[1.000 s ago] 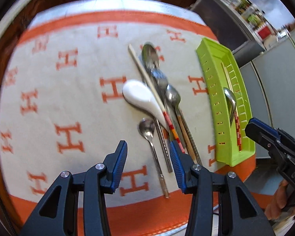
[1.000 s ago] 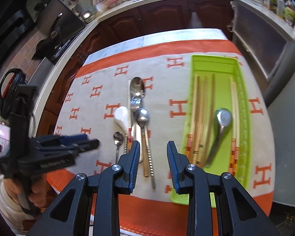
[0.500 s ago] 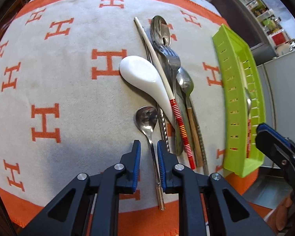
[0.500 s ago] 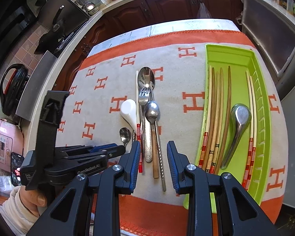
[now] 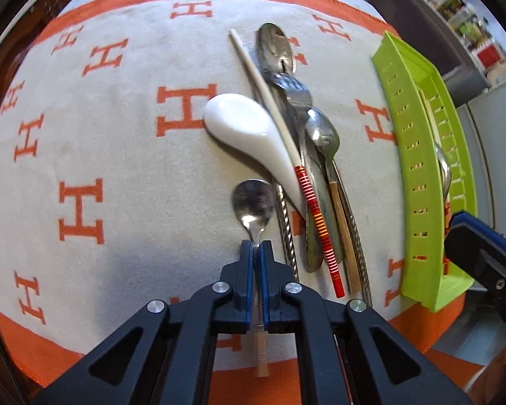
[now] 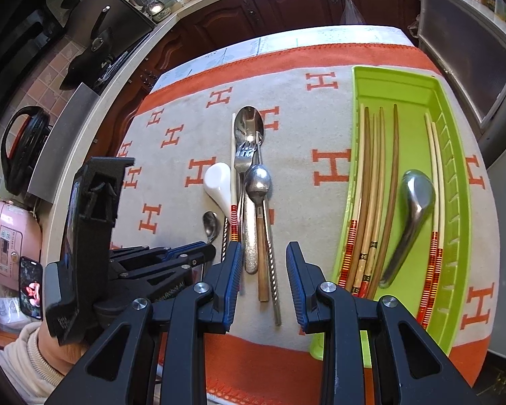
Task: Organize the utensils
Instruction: 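Grasp the red-banded chopstick with the right tool while the left holds the spoon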
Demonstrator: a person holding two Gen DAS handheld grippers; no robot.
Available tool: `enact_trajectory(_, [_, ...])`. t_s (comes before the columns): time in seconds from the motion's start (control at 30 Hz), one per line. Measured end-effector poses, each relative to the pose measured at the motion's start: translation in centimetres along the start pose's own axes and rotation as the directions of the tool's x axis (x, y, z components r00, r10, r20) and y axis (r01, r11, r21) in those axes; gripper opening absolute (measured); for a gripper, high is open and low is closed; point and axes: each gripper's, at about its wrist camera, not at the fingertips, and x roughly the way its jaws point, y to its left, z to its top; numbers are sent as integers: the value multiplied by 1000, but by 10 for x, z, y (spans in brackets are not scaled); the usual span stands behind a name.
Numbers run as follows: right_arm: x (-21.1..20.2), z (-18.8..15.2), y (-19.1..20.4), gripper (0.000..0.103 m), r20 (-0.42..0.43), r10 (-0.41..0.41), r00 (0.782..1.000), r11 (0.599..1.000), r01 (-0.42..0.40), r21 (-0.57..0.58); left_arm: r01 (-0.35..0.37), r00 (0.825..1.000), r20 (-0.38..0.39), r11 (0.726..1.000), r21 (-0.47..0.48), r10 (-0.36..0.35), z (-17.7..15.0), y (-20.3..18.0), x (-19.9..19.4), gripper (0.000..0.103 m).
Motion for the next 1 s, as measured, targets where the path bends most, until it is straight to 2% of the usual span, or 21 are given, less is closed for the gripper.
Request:
enact_trajectory(0.2, [12, 9, 6, 28, -33, 41, 999, 999, -41, -6, 66, 998, 24, 994, -90, -64, -5, 29, -6, 1])
enact_trajectory(0.43, [54, 25, 20, 25, -140, 68, 988, 998, -69, 1, 132, 990, 68, 978, -160, -122, -7, 62, -15, 1])
enact_trajectory(0.57, [80, 29, 30, 24, -189, 36, 981, 999, -39, -12, 165, 985, 82, 969, -182, -153, -14, 79, -20, 1])
enact_trajectory(0.83, [107, 31, 50, 22, -209, -40, 977, 997, 26, -71, 209, 977, 84, 958, -195, -196, -18, 92, -19, 2])
enact_trajectory(0.9, [111, 30, 52, 13, -220, -43, 975, 997, 27, -74, 222, 974, 87, 955, -198, -208, -19, 95, -20, 2])
enact_trajectory(1.0, [114, 29, 53, 7, -214, -55, 975, 996, 38, -84, 237, 971, 83, 949, -206, -224, -21, 100, -19, 2])
